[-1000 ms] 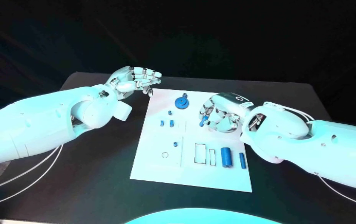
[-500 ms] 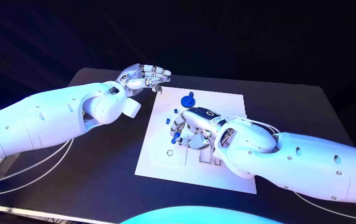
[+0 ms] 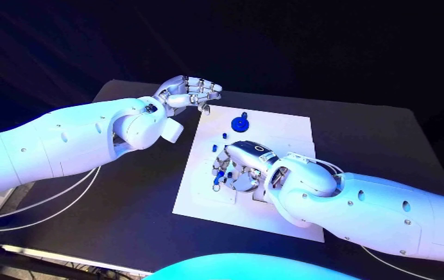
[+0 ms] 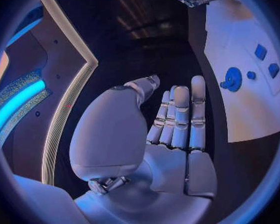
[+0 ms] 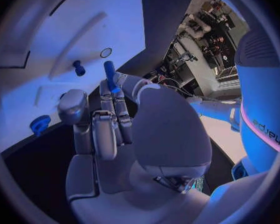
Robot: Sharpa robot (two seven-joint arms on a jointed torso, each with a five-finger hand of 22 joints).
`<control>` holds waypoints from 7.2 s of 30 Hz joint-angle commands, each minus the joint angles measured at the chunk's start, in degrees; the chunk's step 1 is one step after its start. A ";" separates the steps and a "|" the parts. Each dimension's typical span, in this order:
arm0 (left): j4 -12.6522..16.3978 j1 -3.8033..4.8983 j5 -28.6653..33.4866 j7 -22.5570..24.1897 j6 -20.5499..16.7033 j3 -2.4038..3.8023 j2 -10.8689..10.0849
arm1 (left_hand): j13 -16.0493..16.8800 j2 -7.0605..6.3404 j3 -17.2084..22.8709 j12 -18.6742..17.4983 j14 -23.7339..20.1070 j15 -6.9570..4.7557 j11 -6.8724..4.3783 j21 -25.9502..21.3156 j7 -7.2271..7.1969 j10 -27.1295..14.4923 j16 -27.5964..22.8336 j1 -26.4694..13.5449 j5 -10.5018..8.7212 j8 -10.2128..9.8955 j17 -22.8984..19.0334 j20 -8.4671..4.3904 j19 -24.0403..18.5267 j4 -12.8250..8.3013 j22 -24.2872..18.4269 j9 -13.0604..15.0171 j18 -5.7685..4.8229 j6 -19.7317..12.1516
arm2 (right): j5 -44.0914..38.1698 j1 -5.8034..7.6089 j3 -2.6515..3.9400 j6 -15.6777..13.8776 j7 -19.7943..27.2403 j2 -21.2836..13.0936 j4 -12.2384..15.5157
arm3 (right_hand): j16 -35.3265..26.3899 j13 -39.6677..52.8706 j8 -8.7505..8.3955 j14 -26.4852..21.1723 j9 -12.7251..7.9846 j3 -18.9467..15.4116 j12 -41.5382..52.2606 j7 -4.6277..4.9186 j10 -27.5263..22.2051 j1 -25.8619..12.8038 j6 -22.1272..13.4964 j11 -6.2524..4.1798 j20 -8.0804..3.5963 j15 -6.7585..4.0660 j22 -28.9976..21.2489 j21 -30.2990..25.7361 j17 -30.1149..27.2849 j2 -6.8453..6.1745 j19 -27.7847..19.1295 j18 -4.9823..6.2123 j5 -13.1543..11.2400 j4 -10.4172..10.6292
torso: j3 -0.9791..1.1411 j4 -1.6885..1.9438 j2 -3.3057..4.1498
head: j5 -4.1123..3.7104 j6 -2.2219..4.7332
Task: Assemble the parts on the task board
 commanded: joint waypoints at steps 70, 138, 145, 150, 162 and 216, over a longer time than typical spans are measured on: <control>-0.17 0.03 -0.05 -0.32 1.70 0.04 0.34 | -0.01 0.29 -0.48 0.19 0.07 0.32 0.19 -0.50 0.04 -0.65 0.23 0.03 0.18 0.11 -0.09 0.22 0.20 0.29 -0.18 0.12 0.89 -0.72 | -4.24 -1.51 -0.92 0.86 -4.19 1.88 0.01 | -2.44 1.74 -4.31 1.05 -0.55 -4.02 0.11 3.53 -11.89 -4.63 -11.63 0.06 2.92 3.04 -0.91 -2.80 -5.56 -3.19 -1.11 -0.15 0.24 -1.25 | 0.03 -0.02 -0.01 | 0.63 -0.13; 2.44 -1.54 -1.12 3.17 0.93 -0.27 -1.28 | 0.06 0.59 -0.95 0.57 -0.66 0.40 0.20 -0.93 0.00 -0.89 -0.04 -0.33 0.26 0.44 -0.78 0.32 0.05 1.16 -0.46 0.28 0.86 -0.62 | 12.05 -1.64 -1.73 -0.24 -17.87 -27.70 12.18 | 5.19 84.82 14.45 5.84 -0.50 -44.11 75.32 0.29 22.41 -11.63 -13.78 -4.21 0.21 -0.20 15.39 14.45 14.93 7.34 8.86 -3.94 0.62 14.62 | -0.09 -1.69 -1.10 | -11.22 -1.09; 2.47 -1.54 -1.03 3.01 1.28 -0.27 -1.33 | 0.07 0.71 -1.19 0.65 -0.73 0.45 0.24 -1.12 0.02 -1.07 0.02 -0.82 0.26 0.50 -0.73 0.37 0.01 1.79 -0.58 0.31 0.86 -0.69 | 10.98 -1.89 -1.73 1.03 -20.07 -26.65 11.60 | 5.16 84.65 15.11 5.81 -0.72 -44.53 75.21 -0.25 22.30 -14.42 -12.40 -4.72 -0.18 -0.63 15.47 14.37 14.82 7.25 8.83 -3.93 0.72 14.73 | -0.11 -1.72 -1.11 | -11.35 -1.09; 2.41 -1.54 -0.96 2.90 1.46 -0.27 -1.31 | 0.08 0.86 -1.36 0.74 -0.80 0.48 0.25 -1.28 0.02 -1.20 0.05 -1.20 0.28 0.54 -0.75 0.42 0.00 2.32 -0.68 0.33 0.86 -0.76 | 10.81 -1.96 -1.73 2.61 -21.44 -25.80 11.13 | 5.15 84.69 15.32 5.80 -0.87 -44.50 75.19 -0.55 22.33 -16.71 -11.69 -4.97 -0.40 -0.87 15.57 14.37 14.74 7.21 8.85 -3.94 0.76 14.73 | -0.10 -1.79 -1.06 | -11.25 -1.07; 2.40 -1.55 -1.27 2.67 1.73 -0.27 -1.27 | 0.09 0.95 -1.50 0.80 -0.81 0.51 0.27 -1.39 0.03 -1.34 0.10 -1.49 0.30 0.56 -0.71 0.45 0.01 2.73 -0.76 0.34 0.86 -0.85 | 10.01 -2.27 -1.74 6.04 -23.80 -24.07 9.58 | 5.08 84.39 15.85 5.74 -0.82 -43.64 74.99 -1.00 22.13 -18.21 -10.49 -5.38 -0.69 -1.21 15.56 14.16 14.46 6.75 8.78 -3.91 0.90 14.66 | -0.09 -1.71 -1.07 | -11.47 -0.71; 1.56 -1.55 -1.46 2.59 2.99 -0.26 -0.52 | 0.08 0.86 -1.60 0.82 -0.87 0.52 0.27 -1.51 0.00 -1.58 0.15 -1.43 0.40 0.55 -0.73 0.47 0.04 2.86 -0.84 0.34 0.87 -1.00 | 25.00 -0.36 -1.58 -2.26 -19.51 -18.20 10.61 | 5.00 84.39 17.01 5.68 0.39 -44.35 74.76 -2.40 22.14 -9.09 -7.65 -6.71 -1.87 -2.41 15.54 13.22 14.20 10.65 8.64 -3.80 0.49 14.44 | -0.23 -1.62 -1.05 | -10.50 -0.11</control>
